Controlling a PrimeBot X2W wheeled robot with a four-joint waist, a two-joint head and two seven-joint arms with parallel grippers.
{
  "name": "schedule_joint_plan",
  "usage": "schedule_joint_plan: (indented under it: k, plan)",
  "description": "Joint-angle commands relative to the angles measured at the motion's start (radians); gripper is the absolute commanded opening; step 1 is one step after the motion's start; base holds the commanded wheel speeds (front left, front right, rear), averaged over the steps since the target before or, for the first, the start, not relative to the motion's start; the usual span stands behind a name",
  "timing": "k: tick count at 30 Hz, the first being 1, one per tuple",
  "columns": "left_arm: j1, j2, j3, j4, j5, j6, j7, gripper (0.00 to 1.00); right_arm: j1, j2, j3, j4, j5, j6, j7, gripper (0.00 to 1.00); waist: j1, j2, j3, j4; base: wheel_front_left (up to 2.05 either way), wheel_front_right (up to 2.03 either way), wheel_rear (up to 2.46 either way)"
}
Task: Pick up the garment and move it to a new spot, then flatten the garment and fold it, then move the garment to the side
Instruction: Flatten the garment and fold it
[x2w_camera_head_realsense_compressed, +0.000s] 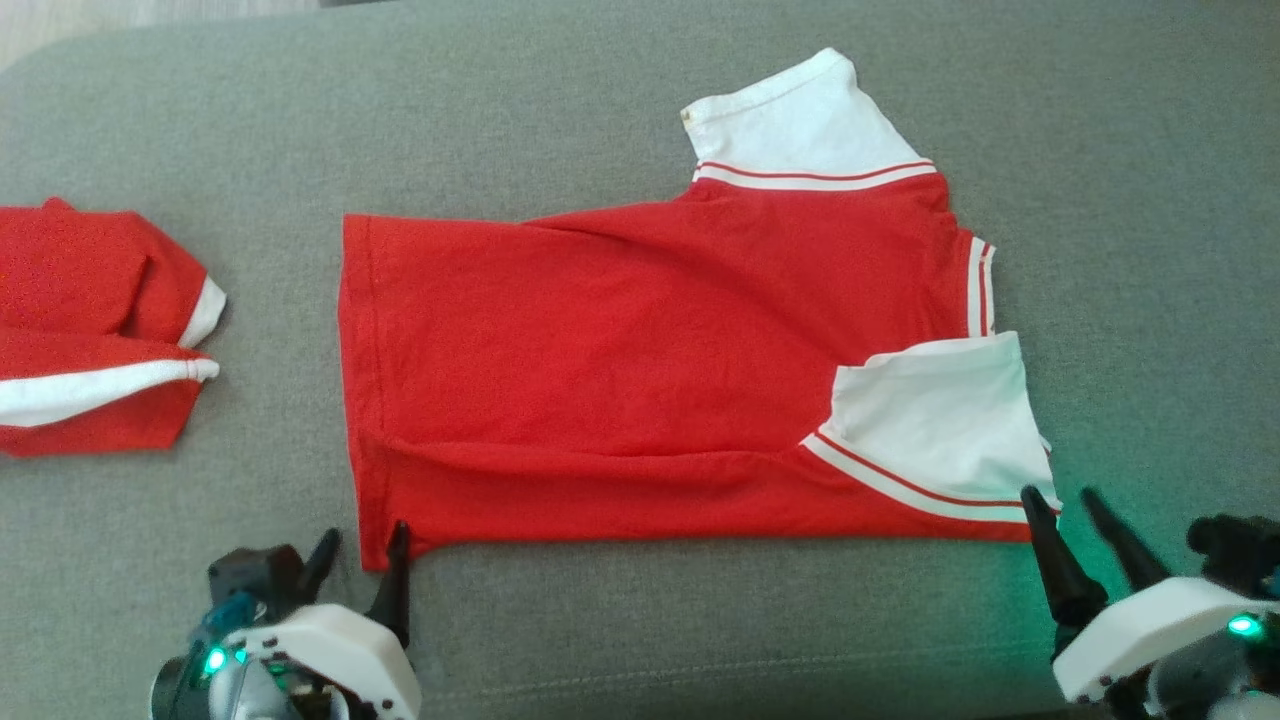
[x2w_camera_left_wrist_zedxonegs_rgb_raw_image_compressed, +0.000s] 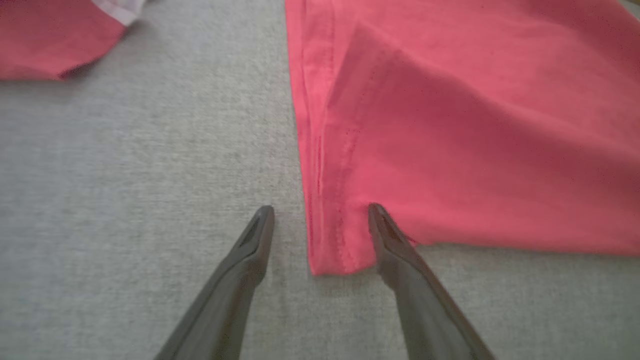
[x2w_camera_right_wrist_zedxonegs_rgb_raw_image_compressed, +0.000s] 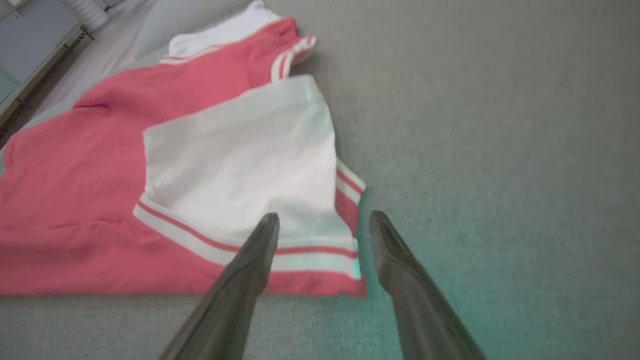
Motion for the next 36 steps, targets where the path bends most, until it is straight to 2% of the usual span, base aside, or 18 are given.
schedule_joint_plan:
  k: [1,8,11,17,26,32,36]
  plan:
    - [-0.016,0.018,0.035,-0.037,0.008,0.013,-0.018,1.0,-0.01,-0.011,0.005,-0.047,-0.015,0.007,-0.02,1.0,0.0,-0.0001,-0.005,-0.001,0.0,0.0,0.0]
    - [-0.021,0.008,0.049,-0.134,0.076,0.093,-0.172,1.0,-0.05,0.002,-0.029,-0.187,-0.145,0.007,-0.152,1.0,0.0,-0.0001,-0.025,-0.003,0.0,0.0,0.0]
    - [-0.035,0.008,0.052,-0.178,0.1,0.114,-0.218,1.0,-0.072,0.001,-0.026,-0.24,-0.181,0.007,-0.171,1.0,0.0,-0.0001,-0.032,-0.006,0.0,0.0,0.0]
    - [-0.065,0.01,0.041,-0.246,0.129,0.133,-0.232,1.0,-0.103,0.001,-0.013,-0.311,-0.212,0.007,-0.158,1.0,0.0,-0.0001,-0.037,-0.008,0.0,0.0,0.0]
    - [-0.108,0.018,0.024,-0.256,0.139,0.132,-0.21,1.0,-0.113,0.015,-0.019,-0.326,-0.204,0.007,-0.145,1.0,0.0,-0.0001,-0.008,-0.003,0.0,0.0,0.0]
    - [-0.223,0.02,0.01,-0.216,0.112,0.092,-0.162,1.0,-0.131,0.019,-0.022,-0.331,-0.193,0.007,-0.145,1.0,0.0,-0.0001,0.051,0.004,0.0,0.0,0.0]
    - [-0.388,0.02,0.004,-0.123,0.081,0.047,-0.102,1.0,-0.157,0.013,-0.009,-0.327,-0.185,0.007,-0.148,1.0,0.0,-0.0001,0.113,0.001,0.0,0.0,0.0]
